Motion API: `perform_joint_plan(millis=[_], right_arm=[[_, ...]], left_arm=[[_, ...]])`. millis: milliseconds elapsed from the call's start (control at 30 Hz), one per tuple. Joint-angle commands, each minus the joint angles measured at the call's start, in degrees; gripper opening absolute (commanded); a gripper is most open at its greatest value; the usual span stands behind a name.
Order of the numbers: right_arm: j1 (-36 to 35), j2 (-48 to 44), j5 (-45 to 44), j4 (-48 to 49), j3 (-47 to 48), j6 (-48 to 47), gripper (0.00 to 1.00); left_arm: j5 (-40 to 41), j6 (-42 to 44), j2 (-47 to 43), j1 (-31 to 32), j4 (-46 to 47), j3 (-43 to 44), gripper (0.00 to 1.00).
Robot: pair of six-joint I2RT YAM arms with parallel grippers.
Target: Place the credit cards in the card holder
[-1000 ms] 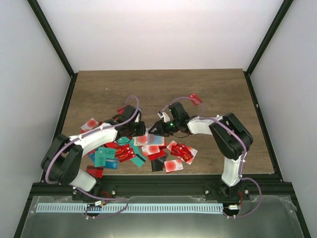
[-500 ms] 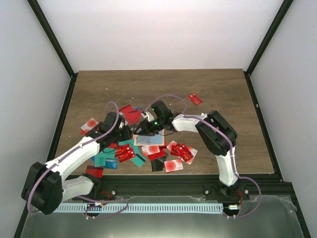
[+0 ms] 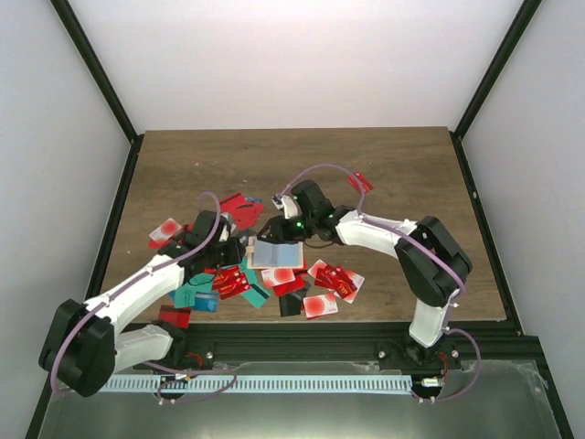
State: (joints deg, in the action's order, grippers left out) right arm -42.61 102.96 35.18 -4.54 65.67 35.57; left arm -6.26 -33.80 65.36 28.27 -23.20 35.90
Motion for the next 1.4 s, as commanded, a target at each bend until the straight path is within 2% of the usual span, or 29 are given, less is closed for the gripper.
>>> perform_joint_plan(millis=[0, 367, 767, 1067, 1367], right_arm=[[0.11, 1.24, -3.07, -0.13, -2.01, -1.65, 0.42], [1.09, 6.76, 5.39, 8.26, -2.82, -2.24, 0.40], [4.02, 10.70, 5.98, 10.58, -6.71, -4.69, 0.39], [4.11, 12.01, 4.68, 9.56, -8.35, -6.61, 0.38], [4.11, 12.10, 4.40, 8.11, -8.37, -7.87, 0.39]], left_arm=[[1.01, 0.75, 3.08, 0.34, 1.56, -1.47, 0.27], [-3.12, -0.01, 11.72, 0.47, 9.00, -1.30, 0.23], [-2.77, -0.67, 19.18, 0.47, 12.12, 0.77, 0.19], [2.91, -2.29, 20.52, 0.47, 11.11, 2.72, 0.27], [7.79, -3.84, 22.45, 0.38, 12.10, 4.51, 0.29]])
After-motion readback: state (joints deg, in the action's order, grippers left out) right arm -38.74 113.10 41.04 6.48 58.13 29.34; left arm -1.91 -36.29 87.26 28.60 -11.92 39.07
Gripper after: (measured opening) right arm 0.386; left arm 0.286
